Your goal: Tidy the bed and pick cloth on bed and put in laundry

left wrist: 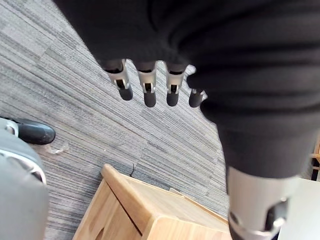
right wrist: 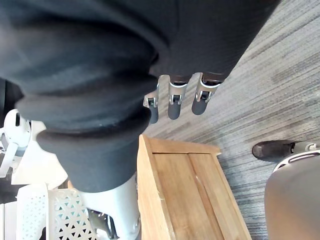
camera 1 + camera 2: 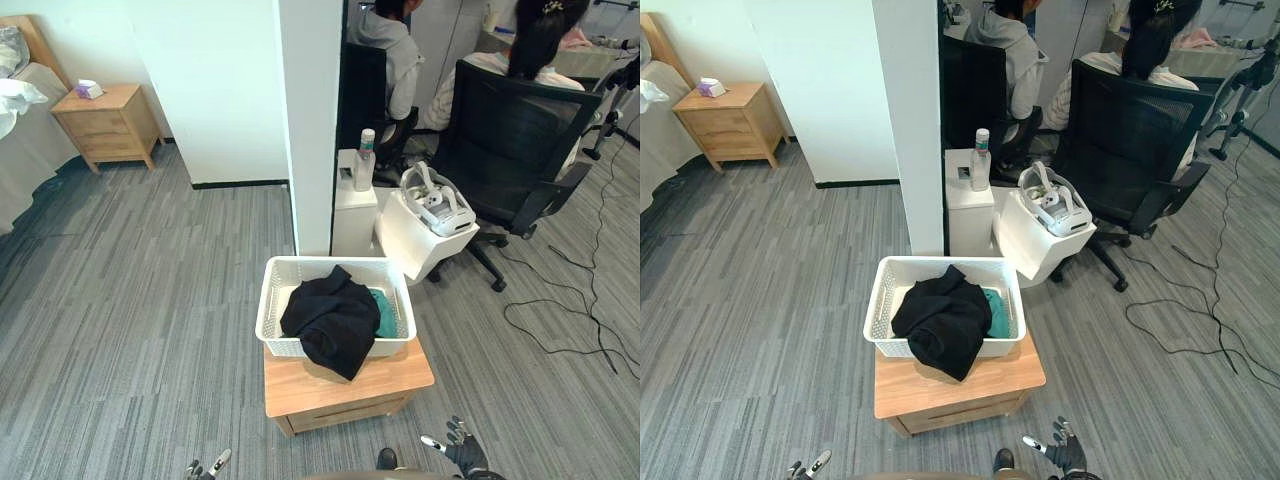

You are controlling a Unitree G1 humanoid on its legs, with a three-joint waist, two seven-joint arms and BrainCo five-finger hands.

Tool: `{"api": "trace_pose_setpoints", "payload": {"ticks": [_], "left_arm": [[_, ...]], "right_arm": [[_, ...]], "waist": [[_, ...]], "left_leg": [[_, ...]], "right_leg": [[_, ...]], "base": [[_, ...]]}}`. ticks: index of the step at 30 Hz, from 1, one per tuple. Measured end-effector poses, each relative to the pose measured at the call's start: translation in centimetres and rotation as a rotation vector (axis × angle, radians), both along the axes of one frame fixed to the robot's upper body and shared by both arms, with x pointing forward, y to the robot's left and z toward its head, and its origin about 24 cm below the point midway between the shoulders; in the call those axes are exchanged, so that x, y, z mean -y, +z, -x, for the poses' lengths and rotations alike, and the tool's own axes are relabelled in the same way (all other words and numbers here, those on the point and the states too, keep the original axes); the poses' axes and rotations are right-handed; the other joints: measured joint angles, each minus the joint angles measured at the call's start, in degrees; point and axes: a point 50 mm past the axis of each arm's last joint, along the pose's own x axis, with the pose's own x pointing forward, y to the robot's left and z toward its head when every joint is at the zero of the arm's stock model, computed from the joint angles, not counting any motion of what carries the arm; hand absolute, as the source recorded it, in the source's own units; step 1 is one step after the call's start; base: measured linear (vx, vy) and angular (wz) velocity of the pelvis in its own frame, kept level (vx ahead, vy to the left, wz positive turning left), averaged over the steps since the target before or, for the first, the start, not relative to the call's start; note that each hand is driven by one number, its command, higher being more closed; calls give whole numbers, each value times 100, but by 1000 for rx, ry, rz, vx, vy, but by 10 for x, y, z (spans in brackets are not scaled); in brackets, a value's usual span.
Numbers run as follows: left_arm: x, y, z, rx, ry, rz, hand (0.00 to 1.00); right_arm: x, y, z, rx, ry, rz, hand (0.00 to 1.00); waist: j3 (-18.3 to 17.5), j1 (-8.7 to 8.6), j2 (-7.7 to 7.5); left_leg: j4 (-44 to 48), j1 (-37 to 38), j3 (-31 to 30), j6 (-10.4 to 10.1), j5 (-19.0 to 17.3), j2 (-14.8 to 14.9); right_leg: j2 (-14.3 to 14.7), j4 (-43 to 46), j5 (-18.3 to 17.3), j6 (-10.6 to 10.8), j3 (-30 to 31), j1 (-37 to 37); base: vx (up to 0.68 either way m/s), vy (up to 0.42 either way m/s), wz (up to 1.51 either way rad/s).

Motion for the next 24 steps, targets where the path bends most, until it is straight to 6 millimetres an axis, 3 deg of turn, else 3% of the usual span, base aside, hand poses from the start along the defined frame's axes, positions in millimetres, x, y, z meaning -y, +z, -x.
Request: {"api": "trace_pose_setpoints", "payload": {"ticks": [3, 6, 10, 13, 14, 15, 18, 20, 21, 22, 23, 24], "left_arm": [[19, -5, -4, 7, -54, 85, 0], [28, -6, -21, 38, -114, 120, 0], [31, -6, -28, 54, -121, 135, 0], [30, -5, -30, 69, -107, 139, 0], [29, -4, -30, 72, -108, 135, 0], [27, -3, -33, 83, -114, 127, 0], [32, -4, -32, 74, -119, 142, 0], [28, -4, -28, 51, -119, 139, 0], [22, -4, -28, 39, -123, 132, 0], [15, -3, -30, 29, -136, 119, 0], [13, -3, -29, 14, -154, 112, 0], [17, -4, -31, 8, -173, 123, 0]], "right_arm": [[-1, -4, 7, -25, -41, -43, 0], [-14, -9, 8, -48, -51, -117, 0], [-19, -10, -7, -59, 37, -188, 0], [-30, -9, -19, -71, 164, -204, 0], [-32, -11, -17, -84, 171, -207, 0], [-34, -12, -15, -98, 161, -215, 0], [-27, -10, -18, -107, 179, -189, 0], [-25, -10, -21, -119, 192, -185, 0], [-32, -13, -16, -140, 193, -206, 0], [-37, -13, -16, -146, 199, -218, 0], [-34, -12, -19, -133, 179, -218, 0], [-30, -10, -24, -117, 175, -205, 0]], "waist": [[-41, 7, -28], [-41, -32, -30], [-48, 281, -8], [40, 323, 20], [50, 297, -2], [88, 284, -152], [117, 296, 99], [118, 317, 52], [18, 236, -185], [51, 154, -310], [69, 136, -238], [142, 41, -133]], "left_leg": [[-4, -99, -379, 104, 74, -149], [95, -402, -1189, 234, 205, -238], [228, -573, -1784, 195, 265, -228], [495, -871, -1845, 234, 400, -241], [574, -962, -1766, 273, 504, -296], [580, -1046, -1461, 398, 708, -374], [1224, -1304, 386, 873, 186, -41], [825, -1391, 122, 882, 465, -302], [262, -1211, 271, 1028, 511, -450], [629, -1290, 1270, 1237, 304, -172], [854, -1289, 1721, 1180, 377, 60], [857, -1296, 1827, 744, 401, 86]], "right_leg": [[-85, 32, -72, 34, -113, 112], [-95, 198, -456, -105, -46, 145], [-96, 301, -571, -124, -353, 320], [-171, 619, -937, -109, -687, 311], [-233, 720, -1055, -63, -723, 318], [-377, 851, -1183, -86, -768, 332], [-458, 1313, -1455, -41, -1632, 376], [-550, 1585, -1693, -4, -1803, 298], [-628, 1337, -1634, -123, -1930, 242], [-765, 1276, -1430, -75, -2387, 342], [-774, 1391, -1435, 15, -2586, 418], [-811, 1668, -1554, 89, -2804, 485]], "base": [[-11, -9, 55], [-2, -44, 120], [-30, -62, 80], [-92, -42, 75], [-115, -13, 140], [-96, 38, 153], [-77, 73, 134], [-70, 59, 122], [45, 61, 142], [94, 38, 146], [146, 37, 137], [87, 69, 131]]}}
